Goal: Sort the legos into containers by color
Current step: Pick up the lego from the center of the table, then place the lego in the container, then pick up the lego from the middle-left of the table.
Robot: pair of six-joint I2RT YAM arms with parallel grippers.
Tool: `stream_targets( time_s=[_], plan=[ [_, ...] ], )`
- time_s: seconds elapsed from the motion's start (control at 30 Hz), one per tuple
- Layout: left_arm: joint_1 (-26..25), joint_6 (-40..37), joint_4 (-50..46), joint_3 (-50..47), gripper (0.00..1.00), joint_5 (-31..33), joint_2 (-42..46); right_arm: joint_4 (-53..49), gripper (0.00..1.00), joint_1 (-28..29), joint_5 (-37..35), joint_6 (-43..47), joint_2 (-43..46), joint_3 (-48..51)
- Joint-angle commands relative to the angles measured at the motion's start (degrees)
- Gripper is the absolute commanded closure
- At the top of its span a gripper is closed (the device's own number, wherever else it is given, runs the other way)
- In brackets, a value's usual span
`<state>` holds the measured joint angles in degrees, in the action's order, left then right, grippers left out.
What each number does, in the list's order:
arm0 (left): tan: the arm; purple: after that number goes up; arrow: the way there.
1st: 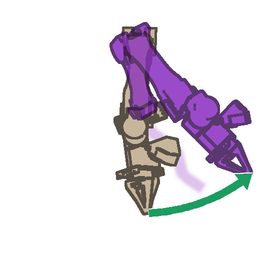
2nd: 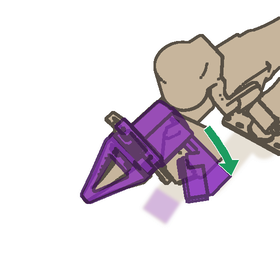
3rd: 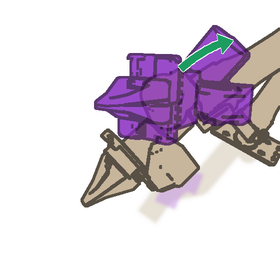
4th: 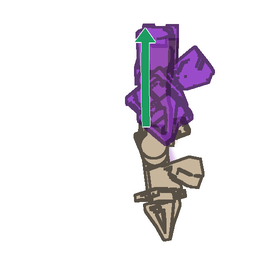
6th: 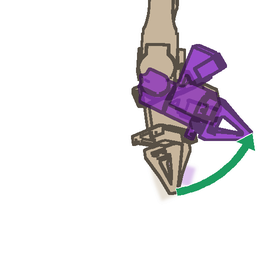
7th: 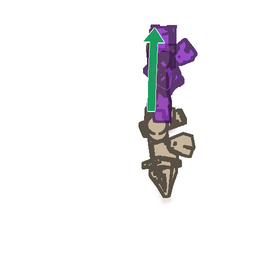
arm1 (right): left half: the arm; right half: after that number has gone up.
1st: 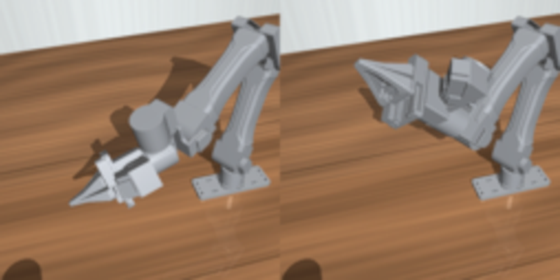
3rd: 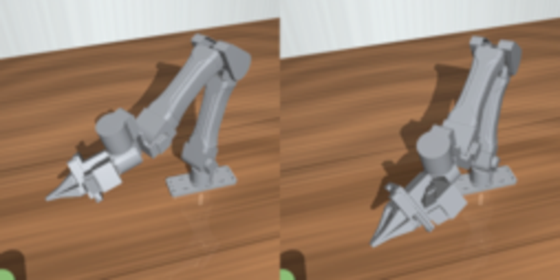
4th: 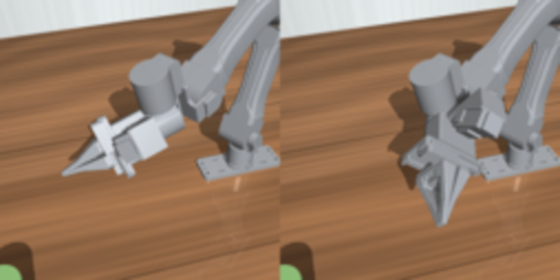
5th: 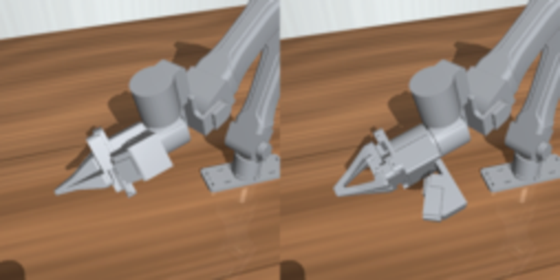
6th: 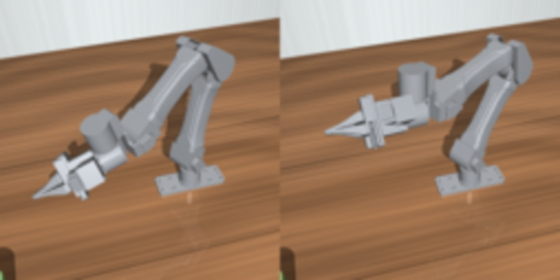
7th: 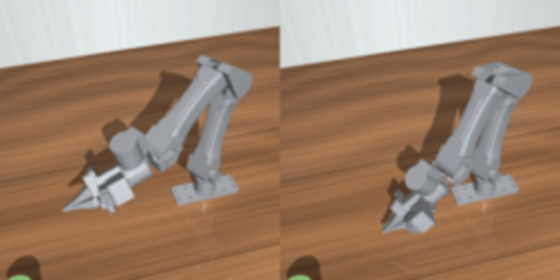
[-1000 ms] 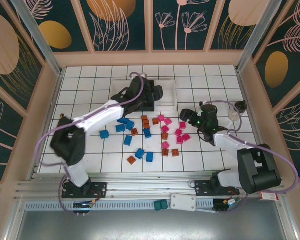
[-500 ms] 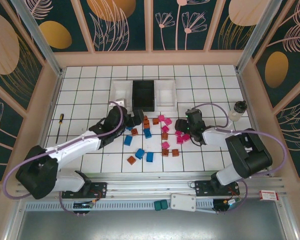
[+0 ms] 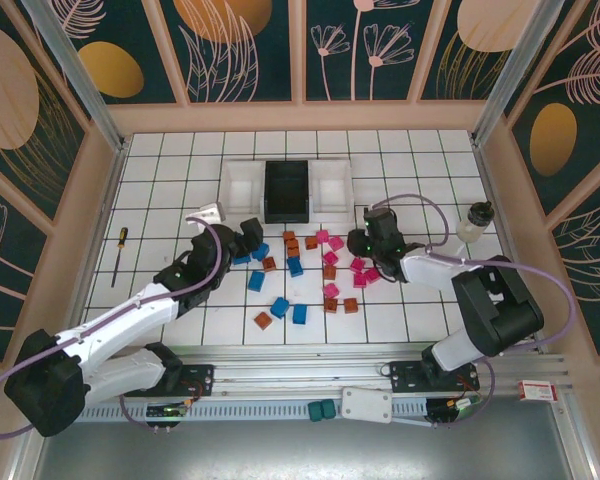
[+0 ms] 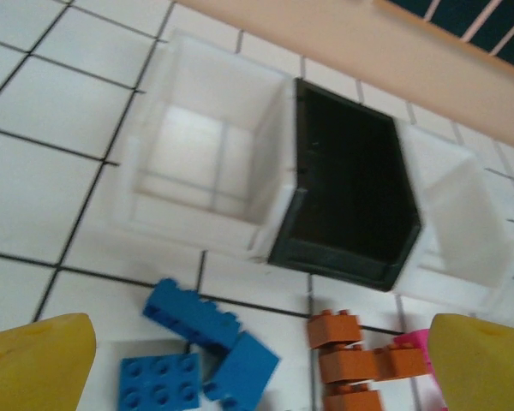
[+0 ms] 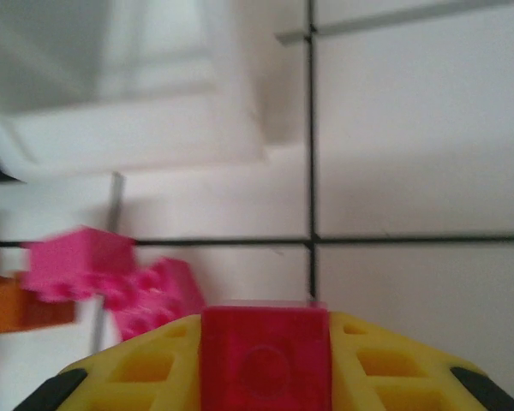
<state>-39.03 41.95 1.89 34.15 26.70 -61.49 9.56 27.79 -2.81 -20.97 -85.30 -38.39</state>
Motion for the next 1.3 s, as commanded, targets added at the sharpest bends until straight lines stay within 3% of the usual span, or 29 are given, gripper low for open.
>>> stream_targets(
  time_s=[0.0, 0.27, 0.4, 0.5, 0.57, 0.63, 0.73, 0.87, 1.1, 1.27],
  plan=[
    [-0.16, 1.46, -1.91, -1.70, 0.01, 4.84, 1.92, 1.47, 0.71, 0.68, 4.33, 2.70, 0.81, -7.38],
    [-0.10, 1.89, -4.75, -2.23, 0.01, 6.05, 4.63, -0.74, 0.71, -0.50, 0.83, 2.23, -16.17, -26.13],
    [-0.08, 2.50, -10.79, 0.00, 0.01, 6.17, 2.89, -2.58, 0.70, -1.10, -0.32, 1.50, -23.64, -34.41],
    [0.00, 1.99, -9.48, -1.25, 0.01, 4.50, 2.80, -5.10, 0.65, -1.50, -0.23, 0.69, -28.52, -40.52],
    [0.28, 2.17, -7.59, -3.09, 0.01, 4.07, 4.25, -6.04, 0.53, -1.68, 0.42, 0.32, -30.31, -43.52],
    [1.15, 2.21, -6.52, -4.45, 0.01, 3.97, 5.85, -5.91, 0.38, -1.65, 0.62, 0.22, -30.37, -44.77],
    [4.31, 2.49, -6.46, -5.36, 0.01, 2.18, 6.27, -4.58, 0.32, -1.54, 1.48, 0.23, -27.78, -43.77],
    [10.23, 3.22, -6.22, -6.58, 0.01, -2.94, 2.24, -1.59, 0.30, -1.06, 1.67, 0.23, -21.88, -38.04],
    [15.09, 3.55, -3.59, -7.37, 0.02, -9.77, -7.94, 1.57, 0.30, -0.66, 1.67, 0.05, -14.17, -28.23],
    [16.03, 4.26, -2.75, -8.14, 0.18, -11.66, -9.08, 1.78, 0.30, -0.90, 1.67, 0.76, -11.05, -24.73]
  ],
)
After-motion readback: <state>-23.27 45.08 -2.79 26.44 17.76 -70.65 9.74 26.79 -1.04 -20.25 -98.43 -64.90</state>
